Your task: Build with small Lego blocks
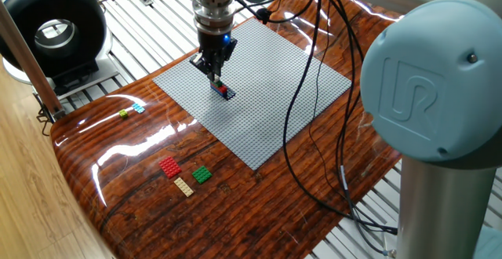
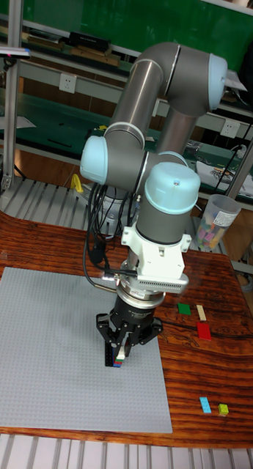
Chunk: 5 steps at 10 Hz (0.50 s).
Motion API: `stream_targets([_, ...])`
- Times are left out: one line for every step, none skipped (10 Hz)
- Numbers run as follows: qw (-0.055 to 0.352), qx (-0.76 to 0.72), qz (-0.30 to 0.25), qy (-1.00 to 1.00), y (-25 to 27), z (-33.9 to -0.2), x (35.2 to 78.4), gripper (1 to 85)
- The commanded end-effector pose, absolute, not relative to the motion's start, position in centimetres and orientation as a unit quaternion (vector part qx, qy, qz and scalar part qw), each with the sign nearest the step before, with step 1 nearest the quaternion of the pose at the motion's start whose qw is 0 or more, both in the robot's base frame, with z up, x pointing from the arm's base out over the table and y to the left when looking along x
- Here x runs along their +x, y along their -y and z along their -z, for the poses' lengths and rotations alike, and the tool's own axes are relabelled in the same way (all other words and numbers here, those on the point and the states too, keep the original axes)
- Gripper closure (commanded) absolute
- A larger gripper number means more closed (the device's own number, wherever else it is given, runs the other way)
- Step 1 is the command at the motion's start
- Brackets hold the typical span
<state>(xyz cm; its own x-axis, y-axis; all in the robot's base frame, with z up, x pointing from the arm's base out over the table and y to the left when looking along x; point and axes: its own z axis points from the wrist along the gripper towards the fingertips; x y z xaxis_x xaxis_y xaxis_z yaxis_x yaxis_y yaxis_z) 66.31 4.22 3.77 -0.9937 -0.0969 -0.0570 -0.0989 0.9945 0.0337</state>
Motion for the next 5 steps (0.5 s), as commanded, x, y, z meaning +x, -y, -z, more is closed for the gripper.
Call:
stream_targets([0.03,-0.051,-0.026,-0.998,-4.29,-3.93,66.32,84.3])
stream_targets([0.03,-0.051,-0.027,-0.998,-4.37,-3.9,66.29,84.3])
stream_targets([0.028,-0.052,-0.027,-0.998,-4.38,-3.91,66.21,84.3])
stream_targets([0.025,-0.053,-0.026,-0.998,-4.31,-4.18,65.88,84.3])
stream_targets([0.024,-0.054,-0.024,-0.998,-4.15,-4.36,65.78,84.3])
